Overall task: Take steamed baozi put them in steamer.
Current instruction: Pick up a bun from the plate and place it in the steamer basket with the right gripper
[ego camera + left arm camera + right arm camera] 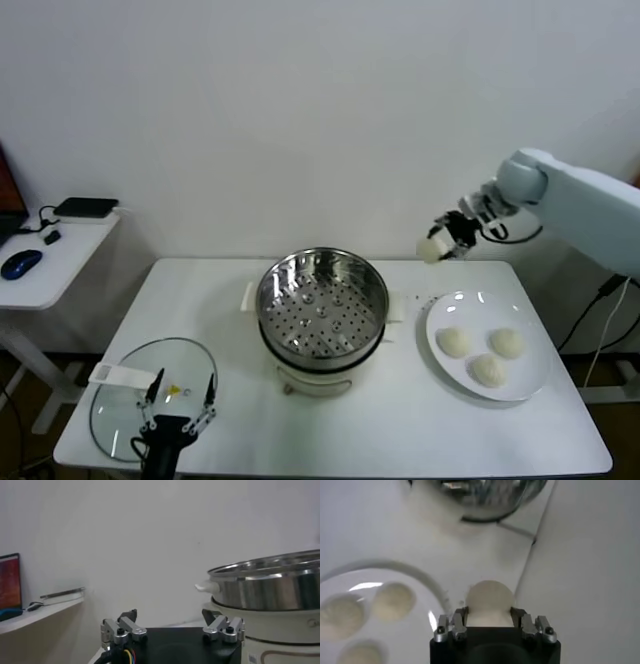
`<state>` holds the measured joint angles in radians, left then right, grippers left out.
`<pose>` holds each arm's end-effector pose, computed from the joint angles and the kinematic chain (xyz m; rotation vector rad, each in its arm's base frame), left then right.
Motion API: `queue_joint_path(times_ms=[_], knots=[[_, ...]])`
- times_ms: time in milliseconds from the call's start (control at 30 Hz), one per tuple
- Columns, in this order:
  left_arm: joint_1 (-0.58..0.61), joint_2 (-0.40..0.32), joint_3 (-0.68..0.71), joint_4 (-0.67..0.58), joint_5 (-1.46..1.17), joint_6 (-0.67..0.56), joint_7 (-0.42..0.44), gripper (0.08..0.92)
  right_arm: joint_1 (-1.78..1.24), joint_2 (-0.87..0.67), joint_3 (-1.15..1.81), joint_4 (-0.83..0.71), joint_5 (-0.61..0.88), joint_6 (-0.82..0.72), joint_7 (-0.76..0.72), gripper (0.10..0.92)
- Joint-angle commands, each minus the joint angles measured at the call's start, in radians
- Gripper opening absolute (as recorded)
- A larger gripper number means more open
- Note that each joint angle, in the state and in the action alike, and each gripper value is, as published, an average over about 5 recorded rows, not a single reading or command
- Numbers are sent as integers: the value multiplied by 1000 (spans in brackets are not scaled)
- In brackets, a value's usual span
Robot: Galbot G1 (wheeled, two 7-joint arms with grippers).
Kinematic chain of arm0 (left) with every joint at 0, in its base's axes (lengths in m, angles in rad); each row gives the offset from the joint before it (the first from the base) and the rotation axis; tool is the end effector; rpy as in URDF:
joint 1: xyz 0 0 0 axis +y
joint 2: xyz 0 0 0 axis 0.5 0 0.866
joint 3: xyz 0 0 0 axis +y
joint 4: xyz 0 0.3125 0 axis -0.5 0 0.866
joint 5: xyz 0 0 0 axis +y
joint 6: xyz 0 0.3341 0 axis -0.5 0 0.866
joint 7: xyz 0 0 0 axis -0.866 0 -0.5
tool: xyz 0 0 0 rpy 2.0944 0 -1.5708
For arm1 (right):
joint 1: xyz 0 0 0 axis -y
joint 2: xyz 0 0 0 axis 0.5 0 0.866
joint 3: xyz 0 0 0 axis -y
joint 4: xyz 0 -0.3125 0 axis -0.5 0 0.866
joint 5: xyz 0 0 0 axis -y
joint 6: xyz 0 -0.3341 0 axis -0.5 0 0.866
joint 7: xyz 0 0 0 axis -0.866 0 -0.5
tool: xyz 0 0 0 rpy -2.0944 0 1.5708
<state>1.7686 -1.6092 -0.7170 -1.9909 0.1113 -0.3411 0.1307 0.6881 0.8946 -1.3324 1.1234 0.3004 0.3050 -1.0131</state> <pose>0.1070 0.0518 -0.3316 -0.0046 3.1130 0.3259 0.5440 -0.0606 0.0044 1.7184 -1.3679 1.8909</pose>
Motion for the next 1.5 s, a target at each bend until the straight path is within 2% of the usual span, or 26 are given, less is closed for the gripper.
queue_joint_path(times_ms=[33, 333, 633, 1033, 1500], knots=[[4, -6, -1, -6, -1, -1, 0, 823, 210, 213, -169, 109, 144, 289, 43, 599], [0, -13, -9, -11, -15, -7, -6, 823, 129, 429, -258, -60, -54, 540, 61, 602], [1, -7, -14, -10, -19, -11, -6, 823, -55, 571, -160, -351, -247, 568, 77, 602], [-11, 0, -19, 3, -22, -10, -5, 823, -133, 616, -161, -453, -256, 568, 66, 602], [-24, 0, -18, 20, -21, -12, -5, 823, -166, 616, -157, -470, -249, 568, 44, 602]])
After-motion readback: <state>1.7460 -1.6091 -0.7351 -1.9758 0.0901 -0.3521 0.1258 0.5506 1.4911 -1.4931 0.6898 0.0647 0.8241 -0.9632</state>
